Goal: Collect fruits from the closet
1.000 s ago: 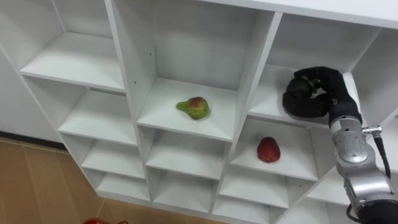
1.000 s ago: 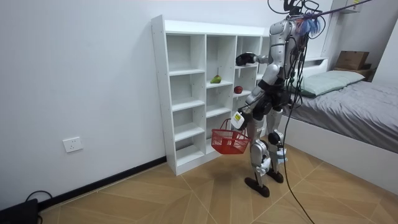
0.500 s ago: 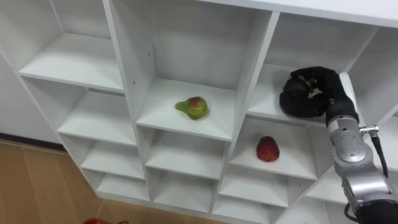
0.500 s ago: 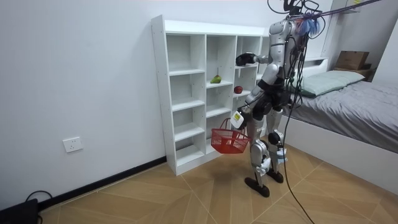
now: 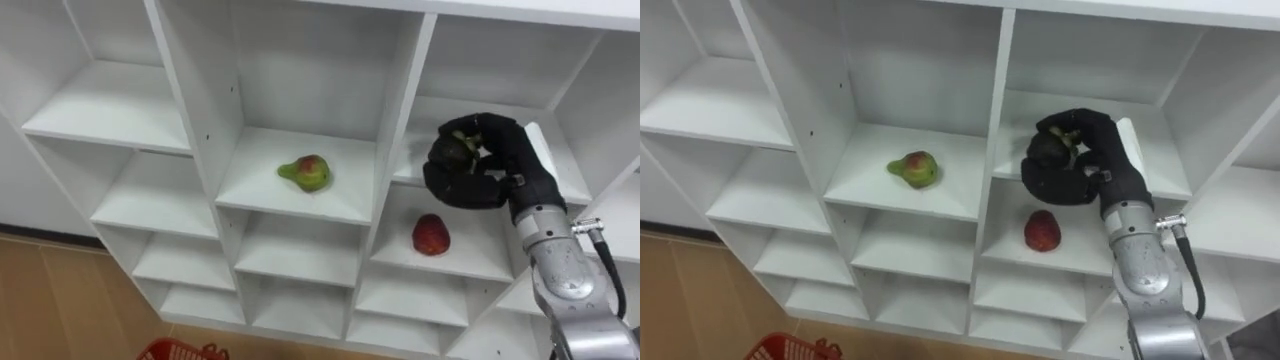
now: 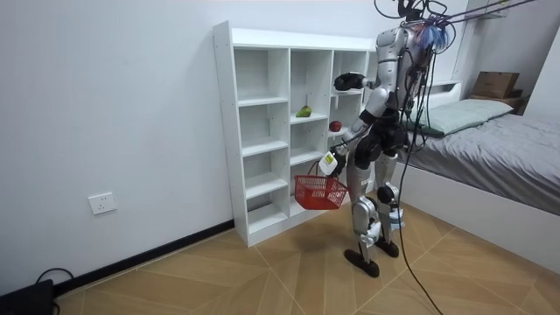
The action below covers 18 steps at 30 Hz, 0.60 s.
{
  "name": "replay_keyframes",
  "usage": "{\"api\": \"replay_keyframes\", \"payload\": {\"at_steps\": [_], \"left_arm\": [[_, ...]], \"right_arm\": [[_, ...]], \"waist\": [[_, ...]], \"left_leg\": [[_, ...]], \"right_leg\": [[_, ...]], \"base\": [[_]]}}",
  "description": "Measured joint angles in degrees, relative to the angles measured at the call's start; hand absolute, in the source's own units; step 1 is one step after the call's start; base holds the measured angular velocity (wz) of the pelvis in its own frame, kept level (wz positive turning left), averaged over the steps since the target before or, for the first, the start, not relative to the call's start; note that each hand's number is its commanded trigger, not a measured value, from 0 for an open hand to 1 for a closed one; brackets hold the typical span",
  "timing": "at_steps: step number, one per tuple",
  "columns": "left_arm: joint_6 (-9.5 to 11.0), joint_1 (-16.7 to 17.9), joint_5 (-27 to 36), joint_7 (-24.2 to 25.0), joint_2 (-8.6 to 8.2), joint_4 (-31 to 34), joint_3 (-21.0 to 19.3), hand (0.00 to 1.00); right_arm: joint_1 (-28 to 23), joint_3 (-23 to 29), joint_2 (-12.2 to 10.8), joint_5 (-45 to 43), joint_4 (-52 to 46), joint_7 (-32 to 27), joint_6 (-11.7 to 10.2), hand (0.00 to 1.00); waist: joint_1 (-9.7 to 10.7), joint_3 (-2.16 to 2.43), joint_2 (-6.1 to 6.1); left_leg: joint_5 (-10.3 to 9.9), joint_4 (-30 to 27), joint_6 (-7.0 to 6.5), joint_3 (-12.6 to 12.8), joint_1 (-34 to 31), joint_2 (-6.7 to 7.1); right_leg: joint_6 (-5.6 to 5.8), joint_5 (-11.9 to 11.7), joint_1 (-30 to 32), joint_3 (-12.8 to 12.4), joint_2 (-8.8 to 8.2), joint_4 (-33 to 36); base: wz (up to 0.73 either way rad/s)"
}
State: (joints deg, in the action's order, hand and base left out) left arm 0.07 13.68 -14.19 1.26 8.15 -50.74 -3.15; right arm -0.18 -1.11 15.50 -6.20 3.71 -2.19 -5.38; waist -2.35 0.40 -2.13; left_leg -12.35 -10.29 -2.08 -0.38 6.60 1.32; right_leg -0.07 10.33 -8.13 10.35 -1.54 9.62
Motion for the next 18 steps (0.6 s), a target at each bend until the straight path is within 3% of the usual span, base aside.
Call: {"api": "replay_keyframes", "payload": {"at_steps": [8,11,18], "left_arm": [[0.1,0.2,-0.1,-0.6,-0.25,0.2,-0.2,1.00],[0.1,0.2,0.0,-0.6,-0.58,0.4,-0.2,1.00],[0.5,-0.5,0.2,-0.7,-0.96,2.5,0.2,1.00]], "right_arm": [[-3.1,0.2,-0.1,-1.4,-8.3,4.1,0.6,1.00],[-4.6,0.2,-1.1,-3.1,-12.5,5.7,0.6,1.00],[-6.0,-0.5,-2.3,-3.8,-13.2,9.8,1.9,1.00]], "waist": [[0.5,-0.01,0.21],[0.5,-0.01,0.25],[0.4,-0.21,0.25]], "left_leg": [[0.0,0.5,0.02,1.6,0.1,-0.57],[0.0,0.7,0.02,2.1,0.2,-0.59],[0.0,1.2,0.02,2.7,-0.1,-0.60]], "right_leg": [[-0.08,0.0,0.9,-1.7,0.34,0.1],[-0.09,-0.1,1.3,-2.4,0.51,0.1],[-0.08,-0.1,1.9,-2.6,0.61,0.1]], "base": [[-0.11],[-0.09],[-0.04]]}}
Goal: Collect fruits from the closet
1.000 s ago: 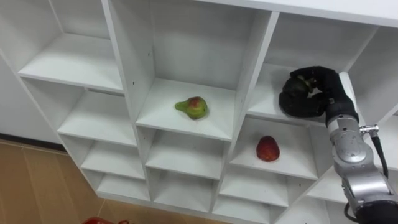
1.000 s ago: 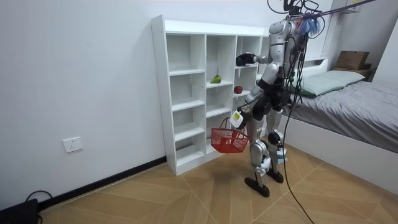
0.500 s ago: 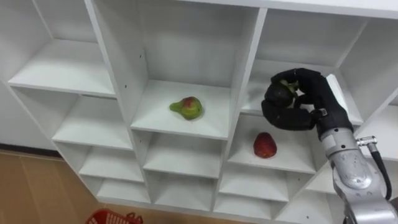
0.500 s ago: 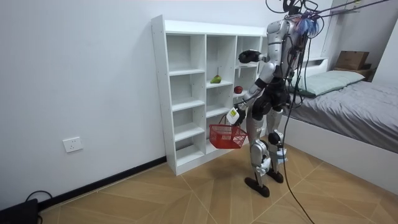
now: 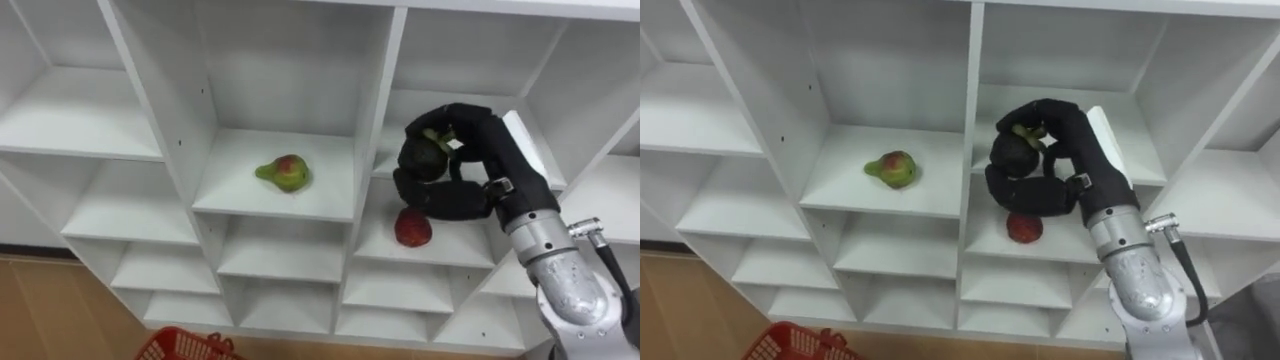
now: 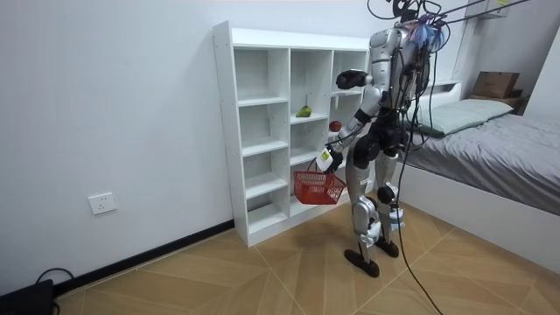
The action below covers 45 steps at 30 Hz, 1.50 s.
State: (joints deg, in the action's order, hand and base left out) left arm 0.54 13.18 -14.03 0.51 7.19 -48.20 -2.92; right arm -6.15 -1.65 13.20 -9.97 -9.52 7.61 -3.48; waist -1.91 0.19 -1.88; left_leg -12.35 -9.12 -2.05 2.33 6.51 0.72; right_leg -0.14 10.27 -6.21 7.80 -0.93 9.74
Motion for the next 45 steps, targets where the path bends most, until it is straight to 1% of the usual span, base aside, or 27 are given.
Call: {"api": "replay_keyframes", "payload": {"at_steps": [4,7,8,12,15,18,22,24,25,28,31,34,36,39,43,45], "left_arm": [[0.0,-0.5,1.0,-0.4,-0.02,0.5,2.0,1.00],[0.0,-0.8,0.9,-0.3,-0.06,1.5,2.8,1.00],[0.1,-1.5,0.9,-0.3,-0.03,1.7,3.3,1.00],[0.4,-2.9,0.9,-0.1,-0.02,3.0,5.2,1.00],[0.4,-4.2,0.9,0.2,-0.01,4.1,6.7,1.00],[0.3,-4.5,1.0,0.4,-0.01,6.5,7.9,1.00],[0.4,-5.7,1.0,1.3,0.03,8.3,9.9,1.00],[0.4,-6.4,1.1,1.7,0.01,8.8,11.1,1.00],[0.4,-6.8,1.0,2.2,-0.24,8.8,11.1,1.00],[0.7,-7.1,1.0,2.7,-0.27,8.8,11.5,1.00],[1.3,-7.5,1.0,3.0,-0.17,8.8,12.1,1.00],[1.6,-8.1,1.0,3.8,-0.27,8.8,12.1,1.00],[2.3,-9.2,1.0,4.1,-0.20,8.8,12.1,1.00],[3.6,-10.7,1.0,5.0,-0.02,8.9,12.1,1.00],[3.7,-11.5,0.6,6.5,-0.23,9.5,12.2,1.00],[3.8,-11.5,-0.3,7.1,-0.07,10.6,12.2,1.00]], "right_arm": [[-0.2,-1.9,0.0,-1.2,0.0,1.5,0.0,1.00],[-0.3,-2.8,-0.1,-1.9,0.0,2.7,0.1,1.00],[-0.7,-3.1,-0.1,-1.9,0.0,3.0,0.1,1.00],[-0.9,-6.2,-0.4,-2.6,2.4,3.1,-0.1,1.00],[-1.2,-7.7,-1.4,-4.2,5.0,3.2,0.0,1.00],[-1.9,-8.9,-1.8,-4.2,5.1,3.9,0.1,1.00],[-1.8,-9.6,-2.2,-4.3,7.7,3.8,0.0,1.00],[-1.8,-10.9,-2.0,-4.3,10.8,3.7,0.0,1.00],[-1.8,-11.2,-2.2,-4.7,12.5,3.7,0.0,1.00],[-1.9,-11.6,-2.1,-5.9,17.5,3.4,-0.1,1.00],[-1.8,-11.8,-2.2,-6.1,19.5,3.1,-0.2,1.00],[-1.3,-11.9,-2.5,-6.6,23.6,2.3,-1.4,1.00],[-0.6,-12.3,-2.5,-6.7,28.7,1.6,-1.6,1.00],[-0.3,-12.3,-2.4,-7.5,30.1,0.8,-1.6,1.00],[1.2,-12.4,-2.3,-9.6,31.6,0.4,-1.9,1.00],[2.9,-12.5,-2.6,-9.6,34.1,-0.1,-2.1,1.00]], "waist": [[0.1,-0.21,0.40],[0.2,-0.18,0.32],[0.1,-0.13,0.24],[0.0,-0.13,0.25],[0.0,-0.25,0.42],[0.1,-0.33,0.52],[0.1,-0.53,0.16],[0.0,-0.50,-0.03],[0.0,-0.51,-0.02],[0.1,-0.56,0.06],[0.0,-0.60,0.16],[0.2,-0.58,0.10],[0.1,-0.71,-0.01],[0.0,-0.67,-0.04],[-0.1,-0.63,-0.01],[-0.1,-0.64,0.02]], "left_leg": [[0.0,0.4,0.00,0.7,-0.1,-0.07],[0.0,0.4,0.00,0.7,-0.4,-0.08],[0.0,0.3,0.00,0.8,-0.7,-0.07],[0.0,-0.2,-0.01,0.7,-0.8,-0.12],[0.0,-0.2,-0.01,0.6,-0.9,-0.34],[0.0,-0.4,-0.01,0.6,-1.5,-0.36],[0.0,-1.0,-0.01,0.5,-2.4,-0.42],[0.0,-1.2,-0.01,0.6,-3.0,-0.49],[0.0,-1.2,-0.01,0.7,-3.3,-0.52],[0.0,-1.3,-0.01,0.8,-3.5,-0.59],[0.0,-1.4,0.00,0.8,-4.4,-0.65],[0.0,-1.8,0.00,0.7,-4.8,-0.67],[0.0,-1.9,0.01,0.7,-5.3,-0.64],[0.0,-2.5,0.01,0.6,-7.2,-0.62],[0.1,-3.4,0.00,0.5,-9.4,-0.71],[0.1,-3.7,0.03,0.5,-10.5,-0.79]], "right_leg": [[0.00,0.0,0.6,-1.1,0.11,0.0],[0.00,0.0,1.0,-1.1,0.09,0.0],[0.00,0.0,1.2,-1.2,0.08,0.0],[0.00,0.0,1.4,-1.4,0.02,-0.1],[0.01,0.0,1.5,-1.2,0.00,-0.1],[-0.02,0.0,2.0,-0.6,-0.07,0.1],[-0.13,-0.3,2.4,-0.1,-0.09,0.1],[-0.16,-0.4,2.8,-0.3,-0.04,0.2],[-0.19,-0.4,3.2,-0.4,-0.02,0.3],[-0.20,-0.5,3.4,-0.5,0.02,0.5],[-0.20,-0.5,4.7,-0.7,0.02,1.0],[-0.24,-0.5,5.1,-0.9,0.03,1.0],[-0.24,-0.5,5.3,-0.3,-0.02,0.9],[-0.31,-0.5,6.9,0.2,-0.16,1.2],[-0.45,-0.7,8.8,0.5,-0.17,1.6],[-0.55,-0.7,10.0,0.7,-0.18,2.0]], "base": [[-0.11],[-0.01],[0.00],[0.00],[0.00],[0.02],[0.03],[0.00],[0.00],[-0.01],[-0.03],[0.01],[0.05],[0.06],[0.02],[0.00]]}}
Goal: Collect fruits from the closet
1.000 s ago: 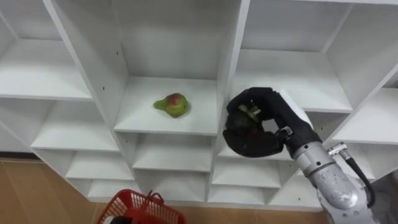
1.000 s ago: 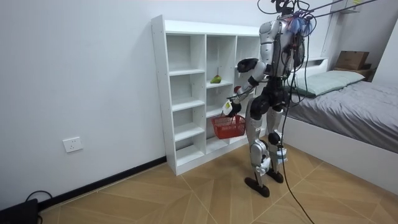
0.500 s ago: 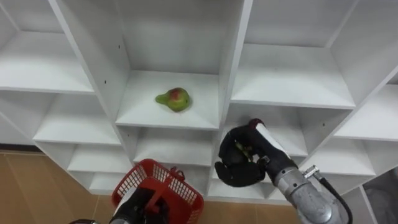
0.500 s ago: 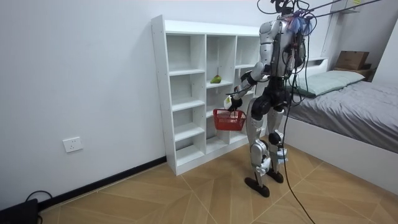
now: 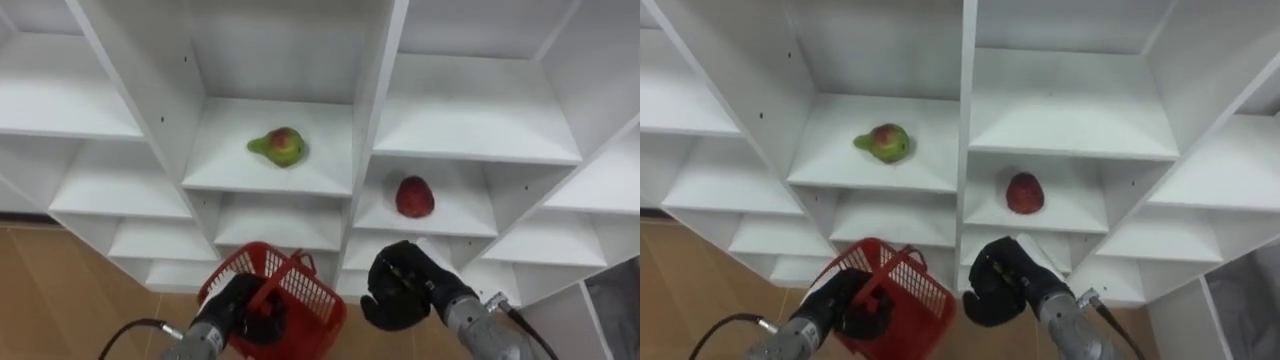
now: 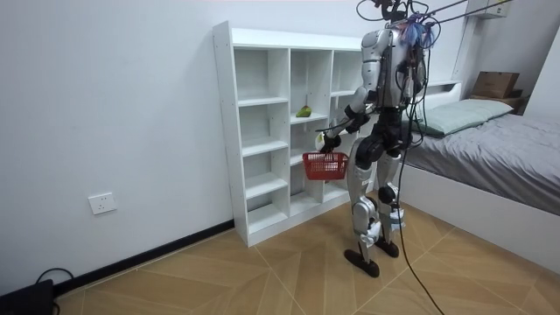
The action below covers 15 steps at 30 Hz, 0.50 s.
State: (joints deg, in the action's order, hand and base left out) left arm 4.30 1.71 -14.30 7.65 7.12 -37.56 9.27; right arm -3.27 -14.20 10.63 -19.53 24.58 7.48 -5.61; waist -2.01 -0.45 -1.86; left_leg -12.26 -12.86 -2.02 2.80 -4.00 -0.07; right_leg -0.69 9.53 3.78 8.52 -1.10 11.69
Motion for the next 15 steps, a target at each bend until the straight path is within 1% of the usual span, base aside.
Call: {"api": "replay_keyframes", "payload": {"at_steps": [2,4,7,11,13,15], "left_arm": [[0.1,0.0,0.0,0.4,0.01,0.9,0.0,1.00],[1.1,-0.1,0.1,0.4,0.14,1.6,0.0,1.00],[1.3,-0.2,0.1,0.5,0.13,1.6,0.1,1.00],[1.7,-0.2,0.1,0.8,0.20,1.6,0.2,1.00],[2.2,-0.3,0.1,0.9,0.42,1.6,0.8,1.00],[2.2,-0.3,0.1,1.5,0.58,1.6,2.1,1.00]], "right_arm": [[1.5,-0.4,-0.1,0.0,2.4,-0.3,0.0,1.00],[2.4,-0.4,-0.4,0.0,4.3,-0.4,-0.1,1.00],[3.2,-0.4,-1.2,0.0,6.6,-0.4,-0.6,1.00],[3.3,-0.6,-1.3,0.0,7.4,-0.4,-0.6,1.00],[3.9,-1.1,-1.3,0.1,8.6,-0.4,-1.0,1.00],[4.7,-2.1,-1.3,0.3,10.5,-0.5,-1.1,1.00]], "waist": [[0.0,-0.04,0.13],[0.0,-0.10,0.29],[0.1,-0.26,0.55],[0.0,-0.29,0.59],[0.0,-0.27,0.62],[0.1,-0.24,0.69]], "left_leg": [[0.0,-0.2,0.00,0.0,-0.7,-0.02],[0.0,-0.5,0.00,0.0,-1.5,-0.03],[0.0,-0.5,0.00,-0.1,-1.7,-0.04],[0.0,-0.5,0.00,-0.1,-2.1,-0.04],[0.0,-0.5,0.01,-0.1,-2.6,-0.04],[0.0,-0.5,0.01,-0.2,-2.6,-0.02]], "right_leg": [[-0.06,0.0,0.5,0.0,0.01,0.0],[-0.08,-0.1,1.2,0.1,0.00,0.0],[-0.08,-0.1,1.4,0.2,0.01,0.0],[-0.08,-0.1,1.7,0.3,0.00,0.0],[-0.08,-0.1,2.2,0.3,-0.01,0.0],[-0.08,-0.1,2.2,0.3,-0.01,0.0]], "base": [[0.00],[0.00],[0.00],[0.00],[0.00],[0.00]]}}
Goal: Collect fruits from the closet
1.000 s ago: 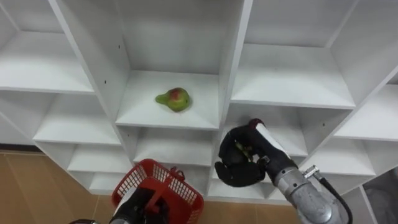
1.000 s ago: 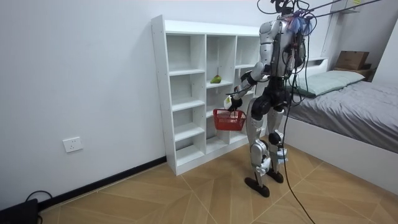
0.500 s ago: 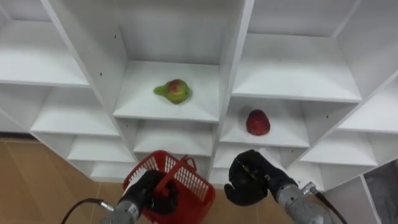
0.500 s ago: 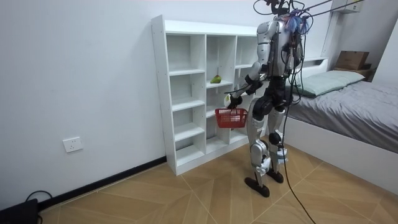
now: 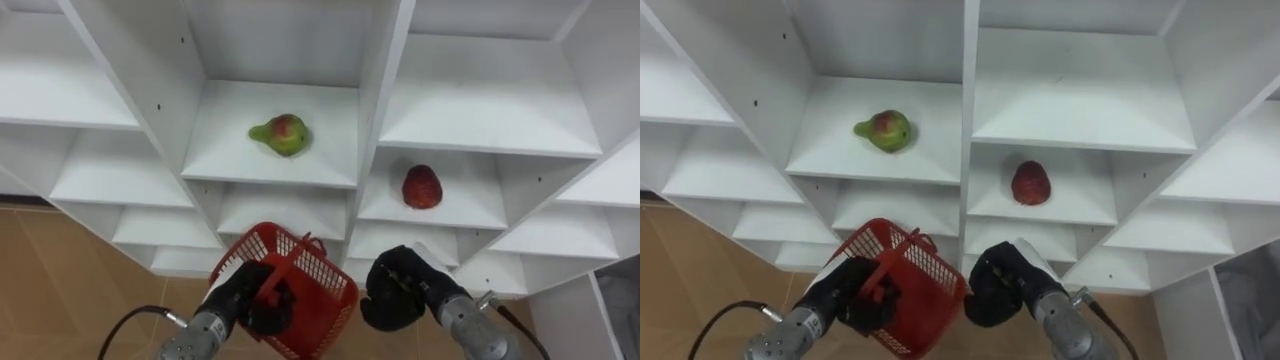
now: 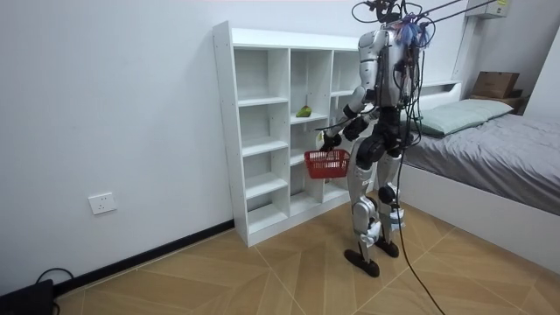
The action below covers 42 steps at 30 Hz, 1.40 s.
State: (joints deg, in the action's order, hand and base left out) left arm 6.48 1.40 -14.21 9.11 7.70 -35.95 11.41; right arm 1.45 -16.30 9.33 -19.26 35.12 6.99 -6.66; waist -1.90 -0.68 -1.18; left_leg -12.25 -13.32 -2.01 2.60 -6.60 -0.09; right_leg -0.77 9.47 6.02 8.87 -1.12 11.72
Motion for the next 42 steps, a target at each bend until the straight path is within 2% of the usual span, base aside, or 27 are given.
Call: {"api": "replay_keyframes", "payload": {"at_steps": [6,13,21,29,34,42], "left_arm": [[0.0,-0.5,0.0,1.7,0.03,0.0,4.0,1.00],[0.0,-0.9,0.0,2.9,0.04,0.0,4.7,1.00],[-0.1,-0.9,0.0,4.0,0.20,0.0,7.1,1.00],[-0.1,-2.0,0.1,3.9,0.45,0.0,8.9,1.00],[-0.1,-2.0,0.1,4.0,0.43,0.0,9.2,1.00],[-0.1,-3.1,0.1,3.9,0.27,0.0,9.2,1.00]], "right_arm": [[1.1,-1.3,-0.2,1.0,2.3,0.0,0.0,1.00],[3.6,-2.9,-0.5,1.1,2.4,-1.8,0.0,1.00],[4.3,-5.6,-1.6,1.3,2.4,-2.9,0.1,1.00],[4.3,-7.4,-1.8,1.4,2.8,-3.4,0.4,1.00],[4.3,-7.4,-1.7,1.4,2.9,-4.0,0.4,1.00],[4.3,-8.9,-1.7,3.6,3.7,-3.9,0.4,1.00]], "waist": [[0.0,0.07,0.23],[-0.1,0.11,0.93],[0.0,0.09,0.98],[0.0,0.03,0.96],[-0.1,-0.49,0.88],[-0.1,-0.64,0.82]], "left_leg": [[0.1,-0.1,0.11,-0.4,-1.0,-0.01],[0.2,-0.1,0.22,-0.3,-1.3,-0.08],[0.3,0.0,0.25,-0.4,-1.2,-0.07],[0.3,0.0,0.23,-0.4,-1.1,-0.05],[0.3,-0.1,0.23,-0.4,-1.2,-0.03],[0.3,-0.2,0.23,-0.6,-2.1,-0.02]], "right_leg": [[-0.02,0.0,0.7,0.6,-0.02,0.0],[-0.13,-0.1,1.1,0.5,0.08,-0.1],[-0.13,-0.1,1.1,0.6,0.05,0.0],[-0.13,-0.1,0.9,0.6,-0.32,0.1],[-0.12,-0.1,1.0,0.6,-0.38,0.1],[-0.12,-0.1,1.8,0.8,-0.38,0.1]], "base": [[0.04],[0.00],[0.00],[0.00],[0.00],[0.00]]}}
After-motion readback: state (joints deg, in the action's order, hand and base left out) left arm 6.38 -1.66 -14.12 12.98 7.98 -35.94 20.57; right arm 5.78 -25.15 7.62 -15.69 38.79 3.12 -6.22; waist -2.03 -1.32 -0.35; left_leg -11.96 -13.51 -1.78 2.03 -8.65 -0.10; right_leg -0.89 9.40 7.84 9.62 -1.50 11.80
